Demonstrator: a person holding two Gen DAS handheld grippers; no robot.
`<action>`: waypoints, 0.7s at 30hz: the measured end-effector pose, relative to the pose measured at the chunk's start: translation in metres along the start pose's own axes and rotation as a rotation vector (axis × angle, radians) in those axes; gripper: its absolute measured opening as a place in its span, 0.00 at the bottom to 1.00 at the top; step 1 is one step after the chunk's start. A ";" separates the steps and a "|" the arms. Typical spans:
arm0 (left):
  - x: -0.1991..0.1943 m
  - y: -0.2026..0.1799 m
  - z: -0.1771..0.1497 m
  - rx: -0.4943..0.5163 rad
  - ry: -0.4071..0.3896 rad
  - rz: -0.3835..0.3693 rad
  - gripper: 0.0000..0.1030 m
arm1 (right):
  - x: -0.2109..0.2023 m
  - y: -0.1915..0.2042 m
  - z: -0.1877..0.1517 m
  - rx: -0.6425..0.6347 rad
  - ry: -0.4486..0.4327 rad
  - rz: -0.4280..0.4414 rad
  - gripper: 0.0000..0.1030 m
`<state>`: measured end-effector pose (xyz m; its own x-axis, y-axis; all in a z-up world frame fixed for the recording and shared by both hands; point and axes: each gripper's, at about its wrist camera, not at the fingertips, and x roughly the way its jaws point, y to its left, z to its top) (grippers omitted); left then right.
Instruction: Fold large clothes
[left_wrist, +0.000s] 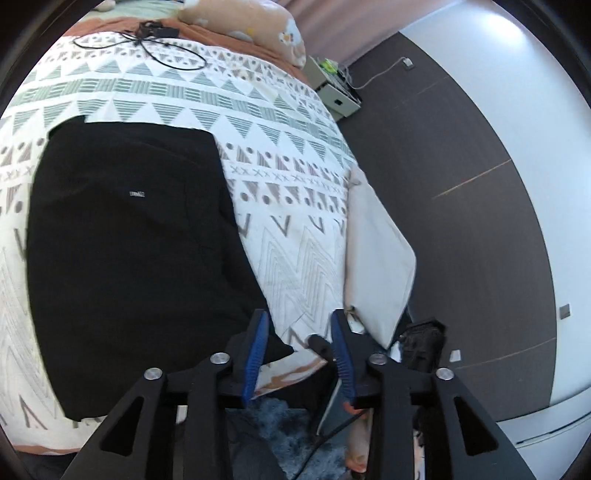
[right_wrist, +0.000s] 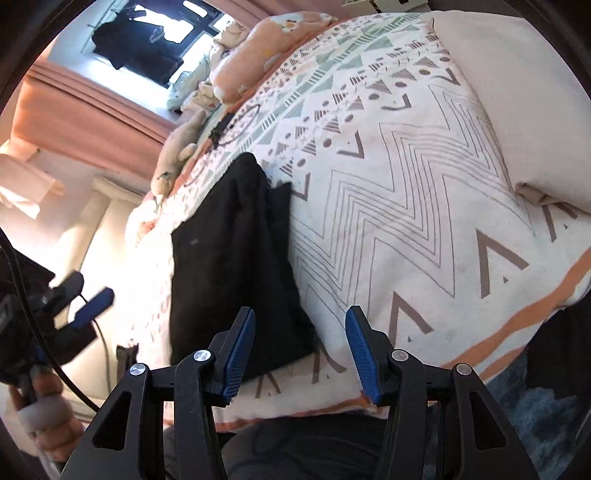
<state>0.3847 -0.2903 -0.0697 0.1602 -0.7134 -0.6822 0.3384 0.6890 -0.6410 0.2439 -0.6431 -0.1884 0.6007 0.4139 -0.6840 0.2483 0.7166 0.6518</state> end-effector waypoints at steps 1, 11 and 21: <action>-0.006 0.004 0.001 -0.002 -0.025 0.028 0.46 | -0.002 0.000 0.001 0.000 -0.007 0.008 0.62; -0.068 0.068 -0.011 -0.128 -0.160 0.192 0.53 | 0.014 0.045 0.004 -0.073 0.020 0.105 0.66; -0.089 0.129 -0.020 -0.225 -0.175 0.290 0.53 | 0.036 0.057 -0.012 -0.150 0.055 0.070 0.10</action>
<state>0.3958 -0.1357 -0.0986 0.3809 -0.4830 -0.7884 0.0478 0.8618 -0.5049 0.2706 -0.5806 -0.1795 0.5692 0.4927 -0.6582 0.0884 0.7593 0.6448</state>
